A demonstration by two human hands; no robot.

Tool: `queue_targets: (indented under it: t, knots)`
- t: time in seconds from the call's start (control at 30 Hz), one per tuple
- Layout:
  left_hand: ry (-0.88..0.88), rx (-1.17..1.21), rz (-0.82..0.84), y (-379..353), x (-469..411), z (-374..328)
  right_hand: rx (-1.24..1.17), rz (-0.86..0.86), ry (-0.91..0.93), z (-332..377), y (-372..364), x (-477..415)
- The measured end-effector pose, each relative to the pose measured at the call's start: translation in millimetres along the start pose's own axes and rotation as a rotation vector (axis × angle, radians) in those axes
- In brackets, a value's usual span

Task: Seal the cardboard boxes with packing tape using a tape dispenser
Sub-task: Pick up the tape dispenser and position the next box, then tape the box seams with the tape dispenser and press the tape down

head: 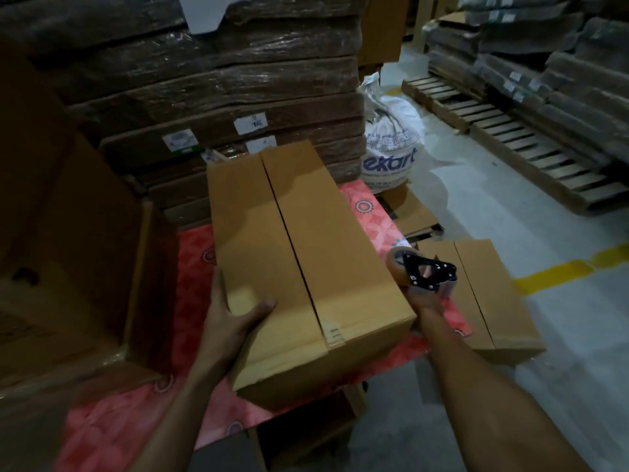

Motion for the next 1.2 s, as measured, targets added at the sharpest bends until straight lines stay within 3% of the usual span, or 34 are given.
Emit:
queue_targets:
  t: [0.03,0.07,0.1,0.17,0.3,0.43,0.5,0.57,0.63,0.73,0.77,0.83,0.93,1.2]
  knots:
    - [0.015,0.007,-0.004,-3,5,2,-0.258,-0.015,-0.039,11,7,8]
    - [0.027,0.015,-0.01,-7,9,6,-0.319,0.014,-0.076,27,18,24]
    - [0.023,0.003,-0.018,-13,14,9,-0.229,0.004,0.013,39,26,27]
    - [0.008,-0.063,-0.046,-30,28,11,-0.249,-0.145,-0.054,65,45,40]
    - [0.031,-0.113,-0.109,-76,63,9,-0.143,0.077,0.26,140,66,78]
    - [0.045,-0.18,-0.011,-112,85,8,-0.092,0.36,0.465,198,54,135]
    - [-0.137,-0.394,-0.011,-111,79,-6,-0.12,0.473,0.512,213,35,162]
    - [-0.319,-0.38,-0.026,-99,49,-30,-0.143,0.591,0.55,221,16,187]
    - [-0.178,-0.012,0.063,-85,3,-58,-0.065,0.649,0.532,223,-4,204]
    - [0.42,0.647,0.234,-72,-62,-77,0.018,0.629,0.523,221,-33,220]
    - [0.566,0.787,0.309,-70,-77,-79,0.013,0.623,0.536,220,-42,223]
    - [0.697,0.959,0.431,-61,-97,-83,0.009,0.629,0.551,214,-56,225]
    - [0.722,1.056,0.473,-44,-120,-88,-0.003,0.642,0.543,208,-65,225]
    - [0.741,0.937,0.534,-42,-156,-85,-0.038,0.609,0.531,204,-76,216]
Point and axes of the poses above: each hand's wrist, its own x-axis away from the middle knuckle, its own y-axis out of the back of the hand, z = x × y, the point moved 4 cm from there along -x, towards the middle knuckle, and after that the axes turned 8 degrees about x, right-handed, at the moved point
